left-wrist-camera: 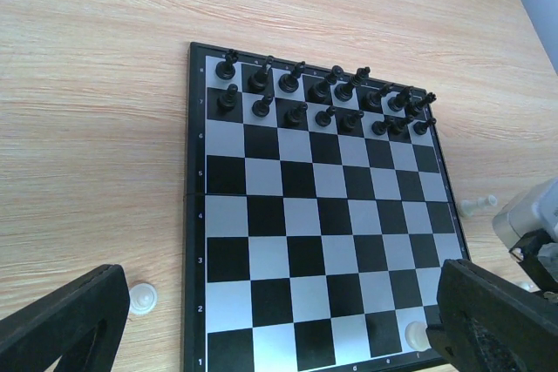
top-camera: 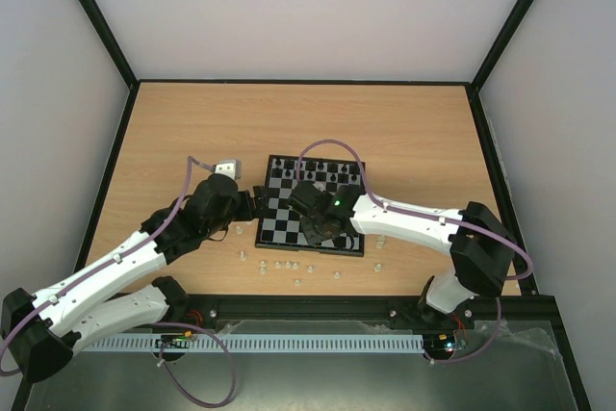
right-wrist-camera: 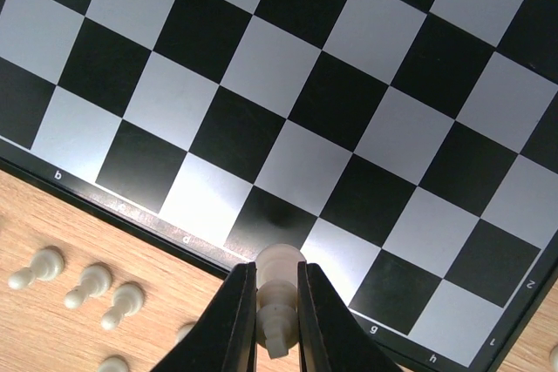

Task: Set up the chess pieces on the board
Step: Place the chess piece on the chessboard.

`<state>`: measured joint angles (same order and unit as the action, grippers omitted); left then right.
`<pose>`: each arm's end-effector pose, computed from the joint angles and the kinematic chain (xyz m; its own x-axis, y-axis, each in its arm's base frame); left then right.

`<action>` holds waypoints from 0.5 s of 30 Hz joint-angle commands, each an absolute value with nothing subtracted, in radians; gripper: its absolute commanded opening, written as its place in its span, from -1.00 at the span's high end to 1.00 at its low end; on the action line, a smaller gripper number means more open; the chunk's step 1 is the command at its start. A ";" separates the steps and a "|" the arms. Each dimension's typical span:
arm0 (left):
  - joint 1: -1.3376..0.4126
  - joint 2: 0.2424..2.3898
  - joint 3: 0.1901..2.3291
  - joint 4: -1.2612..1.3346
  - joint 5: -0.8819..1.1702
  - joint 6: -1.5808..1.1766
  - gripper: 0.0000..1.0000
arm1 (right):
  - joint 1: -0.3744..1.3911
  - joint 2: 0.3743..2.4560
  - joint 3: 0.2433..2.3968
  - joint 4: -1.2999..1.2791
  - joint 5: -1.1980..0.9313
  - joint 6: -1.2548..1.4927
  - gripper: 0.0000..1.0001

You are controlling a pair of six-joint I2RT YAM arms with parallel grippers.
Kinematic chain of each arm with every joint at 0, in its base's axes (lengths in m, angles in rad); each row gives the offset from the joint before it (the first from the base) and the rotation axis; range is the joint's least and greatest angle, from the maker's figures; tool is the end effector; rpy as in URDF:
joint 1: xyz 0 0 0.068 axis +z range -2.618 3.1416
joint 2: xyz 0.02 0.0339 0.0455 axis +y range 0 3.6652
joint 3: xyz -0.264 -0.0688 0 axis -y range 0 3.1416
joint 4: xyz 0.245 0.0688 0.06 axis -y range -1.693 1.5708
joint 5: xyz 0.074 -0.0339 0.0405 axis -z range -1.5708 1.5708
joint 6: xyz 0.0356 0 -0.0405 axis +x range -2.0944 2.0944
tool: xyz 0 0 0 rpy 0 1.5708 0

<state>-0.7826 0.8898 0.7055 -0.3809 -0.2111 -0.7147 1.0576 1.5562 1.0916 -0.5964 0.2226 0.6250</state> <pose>0.1453 -0.1340 0.2744 -0.6565 -0.2509 -0.7114 0.1771 0.8654 -0.4687 0.1616 0.2707 0.2264 -0.8137 -0.2816 -0.5085 -0.3954 0.9094 0.1293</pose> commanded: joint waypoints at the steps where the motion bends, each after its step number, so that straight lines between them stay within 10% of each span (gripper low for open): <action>1: -0.785 0.879 0.699 -0.390 -0.222 -0.711 -0.99 | 1.066 1.584 1.118 -0.616 0.233 0.629 0.80; 15: -0.785 0.880 0.700 -0.392 -0.224 -0.707 -0.99 | 1.067 1.642 1.121 -0.602 0.229 0.624 0.74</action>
